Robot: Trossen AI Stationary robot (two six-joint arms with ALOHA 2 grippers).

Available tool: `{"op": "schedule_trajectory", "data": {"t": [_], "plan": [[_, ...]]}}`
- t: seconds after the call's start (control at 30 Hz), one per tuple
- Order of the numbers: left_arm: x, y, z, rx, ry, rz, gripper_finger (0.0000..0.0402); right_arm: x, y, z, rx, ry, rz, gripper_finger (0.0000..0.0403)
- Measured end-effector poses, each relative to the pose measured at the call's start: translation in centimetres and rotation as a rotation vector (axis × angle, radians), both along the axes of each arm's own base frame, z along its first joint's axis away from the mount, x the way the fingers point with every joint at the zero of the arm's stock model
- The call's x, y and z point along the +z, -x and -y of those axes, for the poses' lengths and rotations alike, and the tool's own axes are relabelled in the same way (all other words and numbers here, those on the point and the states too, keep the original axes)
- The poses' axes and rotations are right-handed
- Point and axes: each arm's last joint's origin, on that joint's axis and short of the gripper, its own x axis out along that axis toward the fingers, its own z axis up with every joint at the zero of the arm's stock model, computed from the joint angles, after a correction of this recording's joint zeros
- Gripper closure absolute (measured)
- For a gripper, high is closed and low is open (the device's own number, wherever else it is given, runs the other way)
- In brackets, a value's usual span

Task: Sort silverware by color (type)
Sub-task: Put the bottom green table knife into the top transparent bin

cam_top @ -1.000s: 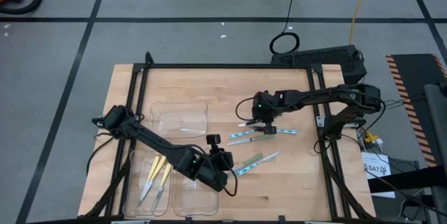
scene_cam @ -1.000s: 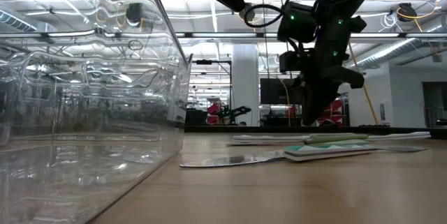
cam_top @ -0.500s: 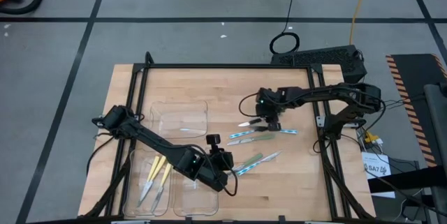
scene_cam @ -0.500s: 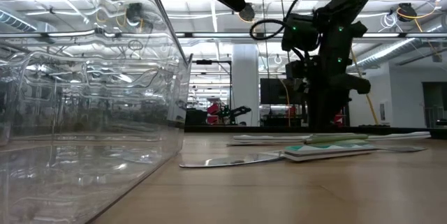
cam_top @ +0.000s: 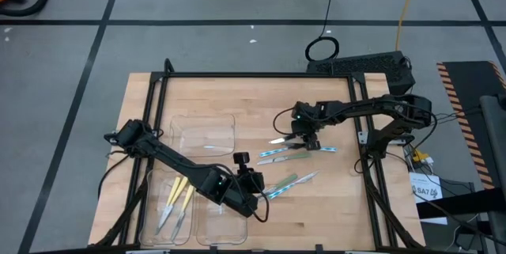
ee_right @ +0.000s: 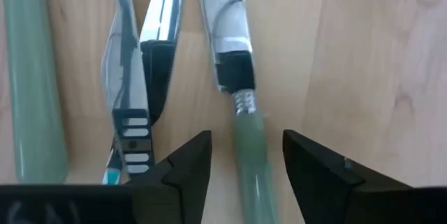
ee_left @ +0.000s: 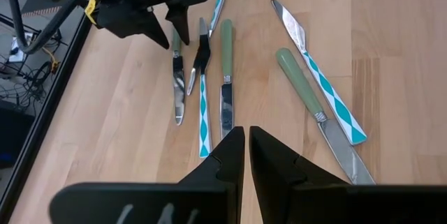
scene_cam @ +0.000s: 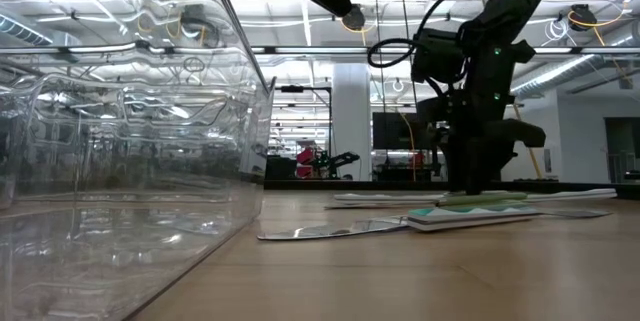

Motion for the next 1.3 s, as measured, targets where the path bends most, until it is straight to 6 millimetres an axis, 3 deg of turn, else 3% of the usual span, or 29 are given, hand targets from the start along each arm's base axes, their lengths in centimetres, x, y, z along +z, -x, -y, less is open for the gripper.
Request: {"op": "schedule_trajectory", "data": {"t": [0.17, 0.4, 0.73, 1.07, 1.3], "plan": [[0.0, -0.1, -0.1, 0.000, -0.003, -0.002, 0.0369, 0.1, 0.1, 0.5, -0.031, -0.008, 0.005, 0.0246], [0.0, -0.3, -0.7, 0.015, -0.002, 0.000, 0.0369, -0.5, 1.0, 1.2, -0.094, -0.061, -0.023, 0.0303], [0.0, -0.4, -0.7, 0.018, 0.008, 0.003, 0.0369, -1.4, 1.6, 0.7, -0.045, -0.109, -0.020, 0.0364], [0.1, -0.6, -1.0, 0.022, 0.011, 0.012, 0.0369, -1.4, 1.3, -0.2, -0.025, -0.131, -0.014, 0.0371], [0.1, -1.5, -3.1, 0.095, 0.006, 0.026, 0.0369, -1.4, 1.1, -0.8, -0.036, -0.133, -0.014, 0.0373]]}}
